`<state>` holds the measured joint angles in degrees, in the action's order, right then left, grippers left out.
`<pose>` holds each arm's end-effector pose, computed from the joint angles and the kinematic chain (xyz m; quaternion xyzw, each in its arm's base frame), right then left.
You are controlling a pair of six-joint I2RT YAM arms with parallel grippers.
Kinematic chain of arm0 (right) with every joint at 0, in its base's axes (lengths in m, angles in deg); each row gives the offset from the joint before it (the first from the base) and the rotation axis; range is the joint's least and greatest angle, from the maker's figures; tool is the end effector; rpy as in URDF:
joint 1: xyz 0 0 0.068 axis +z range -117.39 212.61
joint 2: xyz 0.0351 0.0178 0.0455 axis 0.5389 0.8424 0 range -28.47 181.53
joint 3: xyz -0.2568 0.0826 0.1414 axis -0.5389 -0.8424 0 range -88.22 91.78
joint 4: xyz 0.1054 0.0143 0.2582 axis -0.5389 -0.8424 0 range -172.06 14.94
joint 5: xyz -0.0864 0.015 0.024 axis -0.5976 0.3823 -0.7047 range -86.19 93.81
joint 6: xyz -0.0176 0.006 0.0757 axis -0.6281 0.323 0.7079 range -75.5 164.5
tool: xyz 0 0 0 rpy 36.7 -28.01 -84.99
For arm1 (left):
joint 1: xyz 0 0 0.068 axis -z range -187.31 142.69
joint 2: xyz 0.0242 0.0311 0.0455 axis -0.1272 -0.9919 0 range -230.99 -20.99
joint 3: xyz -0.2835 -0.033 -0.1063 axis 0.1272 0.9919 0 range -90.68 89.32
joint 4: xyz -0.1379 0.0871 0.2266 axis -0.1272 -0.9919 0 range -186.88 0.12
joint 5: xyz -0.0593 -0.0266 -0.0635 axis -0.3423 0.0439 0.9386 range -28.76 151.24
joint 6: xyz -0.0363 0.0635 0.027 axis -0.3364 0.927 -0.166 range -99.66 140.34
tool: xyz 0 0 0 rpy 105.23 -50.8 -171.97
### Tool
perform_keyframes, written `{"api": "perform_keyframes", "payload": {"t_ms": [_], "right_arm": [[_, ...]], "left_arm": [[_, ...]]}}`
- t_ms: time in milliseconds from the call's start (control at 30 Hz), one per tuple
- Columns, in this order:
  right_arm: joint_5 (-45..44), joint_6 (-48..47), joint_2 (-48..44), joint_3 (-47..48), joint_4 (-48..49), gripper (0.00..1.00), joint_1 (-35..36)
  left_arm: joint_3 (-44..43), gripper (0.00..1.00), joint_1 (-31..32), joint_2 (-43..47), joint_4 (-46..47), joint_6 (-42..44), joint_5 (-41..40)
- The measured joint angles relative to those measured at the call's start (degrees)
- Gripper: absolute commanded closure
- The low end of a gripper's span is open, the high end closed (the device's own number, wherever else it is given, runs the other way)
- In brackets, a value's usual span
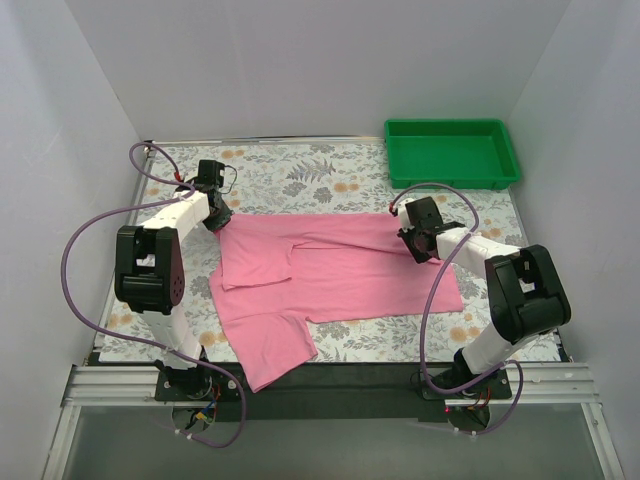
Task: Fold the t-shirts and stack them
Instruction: Fold the tshirt
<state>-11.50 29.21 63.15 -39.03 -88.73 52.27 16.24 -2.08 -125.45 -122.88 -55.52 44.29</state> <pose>0.3267 0.0981 0.1616 -0.2476 0.9160 -0.1163 0.2936 0.4101 -0.0180 0.1905 -0.5842 0.7681 -0.0333 0.2601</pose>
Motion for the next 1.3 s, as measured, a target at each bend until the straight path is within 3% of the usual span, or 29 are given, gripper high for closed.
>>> {"api": "perform_keyframes", "payload": {"t_ms": [667,767,900,1000,1300], "right_arm": [[-6.4,-0.2,0.3,0.2,0.1,0.74,0.0],[-7.5,-0.3,0.3,0.2,0.2,0.78,0.0],[-9.1,-1.3,0.4,0.2,0.5,0.99,0.0],[-10.2,-1.6,0.4,0.2,0.7,0.99,0.0],[-13.6,-4.3,0.4,6.4,0.2,0.99,-0.1]], "left_arm": [[0.0,0.93,0.0,0.0,0.0,0.0,0.0],[0.0,0.93,0.0,0.0,0.0,0.0,0.0],[0.0,0.94,0.0,0.0,0.0,0.0,0.1],[0.0,1.00,0.0,0.0,0.0,0.0,0.2],[-3.9,1.00,-0.2,0.0,-2.7,0.0,0.5]]}}
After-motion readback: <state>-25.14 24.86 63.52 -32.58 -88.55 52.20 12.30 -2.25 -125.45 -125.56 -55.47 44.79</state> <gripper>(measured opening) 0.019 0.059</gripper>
